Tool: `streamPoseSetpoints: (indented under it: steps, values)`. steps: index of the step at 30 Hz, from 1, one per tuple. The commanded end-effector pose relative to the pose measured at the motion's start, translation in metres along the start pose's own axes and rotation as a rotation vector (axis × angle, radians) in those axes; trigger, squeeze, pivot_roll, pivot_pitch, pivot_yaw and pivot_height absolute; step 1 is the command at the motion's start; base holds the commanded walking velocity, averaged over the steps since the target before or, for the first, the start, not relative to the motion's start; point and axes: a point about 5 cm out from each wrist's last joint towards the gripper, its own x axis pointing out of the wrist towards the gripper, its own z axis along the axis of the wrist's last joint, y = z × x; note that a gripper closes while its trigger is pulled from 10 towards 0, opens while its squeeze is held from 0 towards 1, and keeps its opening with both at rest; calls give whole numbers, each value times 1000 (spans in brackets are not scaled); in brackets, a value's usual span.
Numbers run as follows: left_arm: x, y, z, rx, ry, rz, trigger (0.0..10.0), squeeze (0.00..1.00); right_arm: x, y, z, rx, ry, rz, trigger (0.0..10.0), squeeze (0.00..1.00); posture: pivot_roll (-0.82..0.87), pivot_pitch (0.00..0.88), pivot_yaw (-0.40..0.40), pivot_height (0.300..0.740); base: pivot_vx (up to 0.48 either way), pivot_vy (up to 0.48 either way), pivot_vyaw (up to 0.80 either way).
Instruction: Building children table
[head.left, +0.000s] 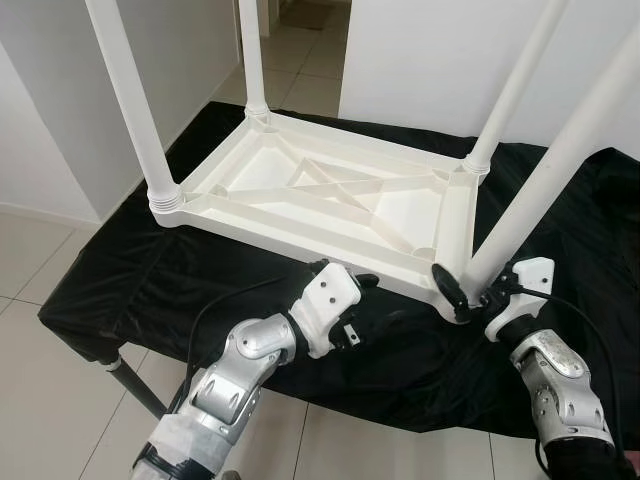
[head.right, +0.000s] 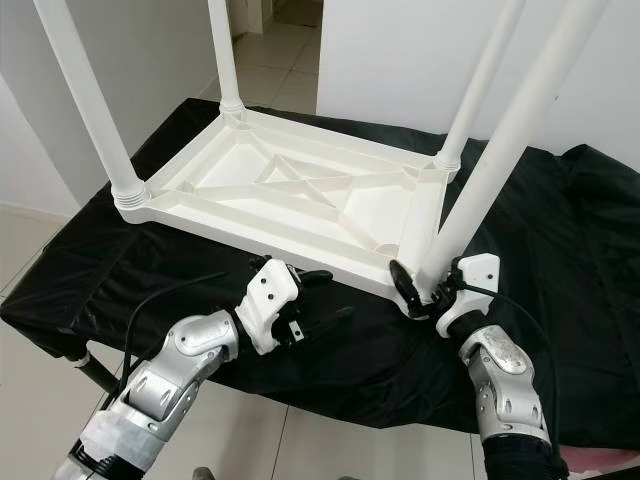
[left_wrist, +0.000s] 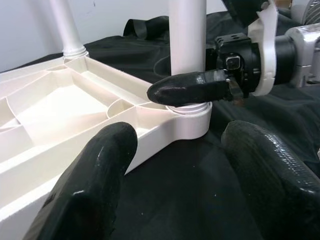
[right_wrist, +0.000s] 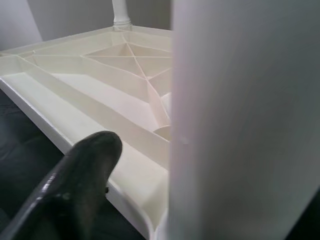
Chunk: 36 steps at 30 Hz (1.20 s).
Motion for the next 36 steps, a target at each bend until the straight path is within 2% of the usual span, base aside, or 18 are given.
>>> streamPoseSetpoints:
  steps: [1, 2, 3, 15, 16, 17, 18, 19, 22, 28, 30, 31, 32, 33, 35, 36]
  values:
    - [1, 0, 1, 4, 1, -13, 10000, 0, 1, 1, -2, 1, 19, 35, 4000, 0, -73, 0, -17, 740, 0, 0, 0]
    - [0, 1, 1, 5, 0, -12, 10000, 0, 2, 0, -3, -5, 19, 38, 3255, 0, -70, 0, -18, 740, 0, 0, 0]
    - [0, 1, 1, 6, 0, -10, 10000, 0, 2, -1, -3, -5, 20, 39, 0, 0, -69, 0, -17, 740, 0, 0, 0]
    - [-1, 1, -1, 20, 14, -6, 10000, 0, 0, -7, -10, -20, 67, 42, 0, 0, -63, 0, -18, 740, 0, 0, 0]
    - [-1, 1, -1, 20, 15, -6, 10000, 0, -1, -7, -11, -15, 69, 32, 1098, 0, -64, 0, -17, 740, 0, 0, 0]
    - [-1, 0, -1, 20, 14, -6, 10000, 0, -1, -7, -11, -16, 65, 13, 7686, 0, -65, 0, -17, 740, 0, 0, 0]
    - [-1, 0, -1, 20, 14, -6, 10000, 0, -1, -7, -11, -16, 65, 13, 7686, 0, -65, 0, -17, 740, 0, 0, 0]
    - [-1, 0, -1, 18, 13, -7, 10000, 0, 1, -7, -9, -18, 43, -35, 10000, 0, -68, 0, -16, 740, 0, 0, 0]
    - [-1, 0, -1, 18, 14, -8, 10000, 0, 2, -6, -7, -14, 26, -64, 10000, 0, -68, 0, -16, 740, 0, 0, 0]
    - [-1, -1, -1, 15, 15, -8, 10000, 0, 5, -5, -2, -50, 2, -265, 10000, 0, -70, 0, -15, 740, 0, 0, 0]
    - [-1, -1, -1, 15, 15, -8, 10000, 0, 5, -5, -2, -50, 2, -265, 10000, 0, -70, 0, -15, 740, 0, 0, 0]
    - [-1, -1, -1, 14, 15, -9, 10000, 0, 5, -7, -2, -69, 7, -341, 10000, 0, -71, 0, -17, 740, 0, 0, 0]
    - [-1, -1, -2, 13, 15, -10, 10000, 0, 4, -8, -3, -46, 14, -446, 10000, 0, -71, 0, -18, 740, 0, 0, 0]
    - [-1, -1, -2, 13, 15, -10, 10000, 0, 4, -8, -3, -46, 14, -446, 10000, 0, -71, 0, -18, 740, 0, 0, 0]
    - [0, -2, -2, 11, 15, -10, 10000, 0, 5, -5, -7, -7, 24, -627, 10000, 0, -71, 0, -23, 740, 0, 0, 0]
    - [0, -2, -2, 11, 15, -10, 10000, 0, 5, -5, -7, -7, 24, -627, 10000, 0, -71, 0, -23, 740, 0, 0, 0]
